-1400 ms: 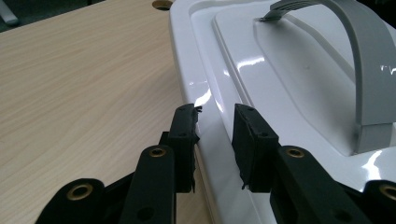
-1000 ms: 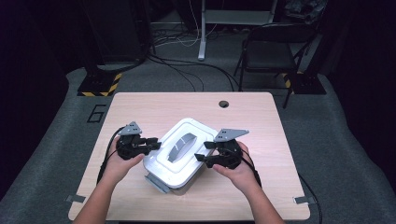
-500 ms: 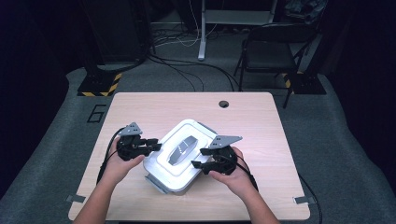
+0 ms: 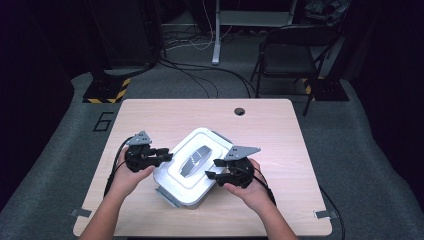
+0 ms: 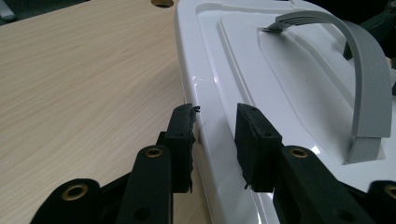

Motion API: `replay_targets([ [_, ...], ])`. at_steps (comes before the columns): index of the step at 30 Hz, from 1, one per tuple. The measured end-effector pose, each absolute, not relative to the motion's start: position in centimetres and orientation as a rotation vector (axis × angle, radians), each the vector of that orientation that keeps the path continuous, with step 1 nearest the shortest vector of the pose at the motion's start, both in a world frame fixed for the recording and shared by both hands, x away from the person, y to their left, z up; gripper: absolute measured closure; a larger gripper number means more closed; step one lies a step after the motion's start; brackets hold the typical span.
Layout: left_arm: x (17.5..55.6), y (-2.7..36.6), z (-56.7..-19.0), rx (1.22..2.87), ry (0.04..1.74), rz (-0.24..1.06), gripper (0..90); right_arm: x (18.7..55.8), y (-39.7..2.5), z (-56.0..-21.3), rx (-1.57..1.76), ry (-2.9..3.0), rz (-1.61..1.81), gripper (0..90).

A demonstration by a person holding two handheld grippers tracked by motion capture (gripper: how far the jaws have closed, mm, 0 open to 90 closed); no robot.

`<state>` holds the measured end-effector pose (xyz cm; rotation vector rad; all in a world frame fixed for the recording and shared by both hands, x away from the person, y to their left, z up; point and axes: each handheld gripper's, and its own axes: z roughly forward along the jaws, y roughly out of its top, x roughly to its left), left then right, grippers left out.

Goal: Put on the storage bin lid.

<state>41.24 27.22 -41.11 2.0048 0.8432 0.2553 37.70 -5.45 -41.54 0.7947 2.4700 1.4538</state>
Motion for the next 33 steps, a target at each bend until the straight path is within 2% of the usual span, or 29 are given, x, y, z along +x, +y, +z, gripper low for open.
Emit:
replay_targets([
  [10,41.3,27.4,-41.2,1.978,0.903,0.253,58.0,37.6,-5.4,-41.7,0.792,2.46,1.474,46.2],
  [23,41.3,27.3,-41.1,1.982,0.912,0.267,46.5,37.4,-5.1,-41.5,0.794,2.452,1.463,40.1],
  [24,41.3,27.3,-41.1,1.983,0.905,0.239,46.0,37.3,-5.1,-41.4,0.817,2.452,1.458,39.1],
  [33,41.1,28.1,-40.6,1.947,0.91,0.25,43.5,36.9,-5.7,-40.7,0.804,2.432,1.482,38.5],
])
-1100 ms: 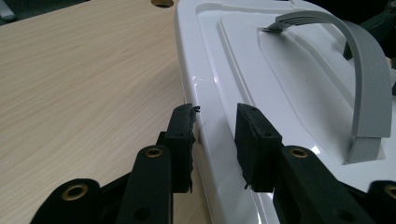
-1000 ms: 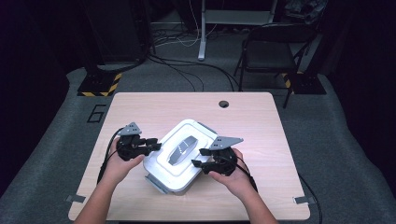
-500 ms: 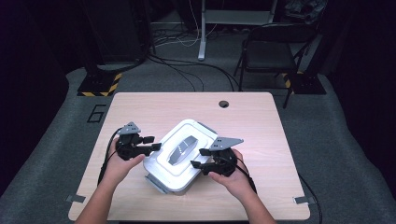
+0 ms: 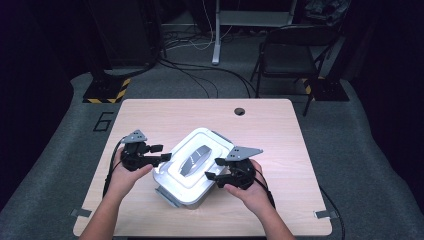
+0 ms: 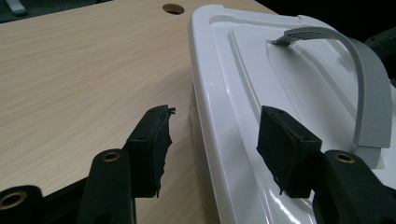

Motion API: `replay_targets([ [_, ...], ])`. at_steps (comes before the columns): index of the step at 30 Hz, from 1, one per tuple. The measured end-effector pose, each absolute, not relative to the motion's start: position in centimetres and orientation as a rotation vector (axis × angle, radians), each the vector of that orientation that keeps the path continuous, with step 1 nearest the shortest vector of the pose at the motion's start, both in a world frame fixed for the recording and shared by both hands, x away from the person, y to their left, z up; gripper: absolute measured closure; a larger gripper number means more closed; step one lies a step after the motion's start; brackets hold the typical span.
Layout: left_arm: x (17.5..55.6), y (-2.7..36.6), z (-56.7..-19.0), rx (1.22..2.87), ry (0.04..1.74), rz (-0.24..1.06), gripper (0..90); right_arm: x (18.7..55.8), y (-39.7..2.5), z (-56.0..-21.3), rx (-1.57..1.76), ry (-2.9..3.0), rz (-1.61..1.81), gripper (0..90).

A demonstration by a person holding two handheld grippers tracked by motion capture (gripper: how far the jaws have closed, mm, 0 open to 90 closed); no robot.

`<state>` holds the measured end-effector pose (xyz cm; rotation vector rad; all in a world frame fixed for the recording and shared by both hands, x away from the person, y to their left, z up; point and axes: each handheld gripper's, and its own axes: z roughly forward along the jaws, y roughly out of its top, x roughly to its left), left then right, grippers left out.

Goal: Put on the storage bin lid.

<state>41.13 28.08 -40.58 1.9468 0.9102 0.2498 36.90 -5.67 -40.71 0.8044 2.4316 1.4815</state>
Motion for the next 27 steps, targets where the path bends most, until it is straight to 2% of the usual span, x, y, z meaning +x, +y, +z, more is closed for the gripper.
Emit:
replay_targets([
  [15,40.8,31.2,-39.5,1.889,0.96,0.304,42.6,36.8,-8.2,-39.7,0.858,2.383,1.467,38.3],
  [27,41.1,33.7,-40.1,1.847,1.02,0.341,41.4,37.0,-10.8,-40.0,0.946,2.324,1.423,38.9],
])
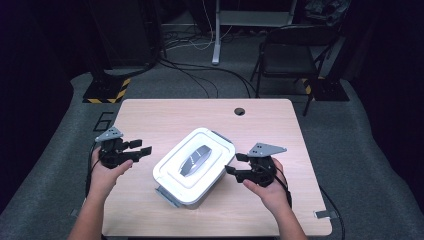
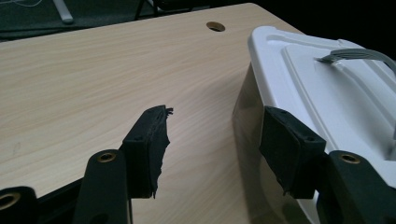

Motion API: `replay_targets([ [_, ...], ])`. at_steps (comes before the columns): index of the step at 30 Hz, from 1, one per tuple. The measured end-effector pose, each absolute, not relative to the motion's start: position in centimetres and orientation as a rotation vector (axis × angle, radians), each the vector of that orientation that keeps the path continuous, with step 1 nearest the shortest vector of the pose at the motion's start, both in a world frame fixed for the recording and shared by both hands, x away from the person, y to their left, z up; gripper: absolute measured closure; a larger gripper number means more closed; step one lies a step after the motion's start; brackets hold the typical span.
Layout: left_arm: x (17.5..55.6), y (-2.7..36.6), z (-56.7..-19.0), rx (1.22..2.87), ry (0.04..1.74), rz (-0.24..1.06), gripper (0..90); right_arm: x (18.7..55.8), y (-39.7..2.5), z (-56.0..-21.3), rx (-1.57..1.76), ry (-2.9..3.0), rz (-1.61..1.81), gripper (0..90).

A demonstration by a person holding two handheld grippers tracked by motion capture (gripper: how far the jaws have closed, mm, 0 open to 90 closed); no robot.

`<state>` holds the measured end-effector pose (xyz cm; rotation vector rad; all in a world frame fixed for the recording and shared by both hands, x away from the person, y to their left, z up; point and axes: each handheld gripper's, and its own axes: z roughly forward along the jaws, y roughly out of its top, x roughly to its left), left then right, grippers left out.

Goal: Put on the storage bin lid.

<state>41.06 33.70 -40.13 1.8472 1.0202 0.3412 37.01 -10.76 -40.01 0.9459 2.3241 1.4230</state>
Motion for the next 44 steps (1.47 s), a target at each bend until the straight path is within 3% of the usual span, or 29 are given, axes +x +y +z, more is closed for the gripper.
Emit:
replay_targets([
  [19,41.7,35.7,-42.9,1.833,1.08,0.365,41.2,38.2,-14.2,-42.3,1.101,2.221,1.345,37.1],
  [32,42.6,35.8,-46.6,1.889,1.133,0.349,42.7,39.5,-16.5,-46.0,1.232,2.184,1.27,37.0],
  [44,43.1,36.9,-48.6,1.942,1.197,0.414,42.5,40.3,-17.5,-48.3,1.274,2.204,1.148,34.4],
])
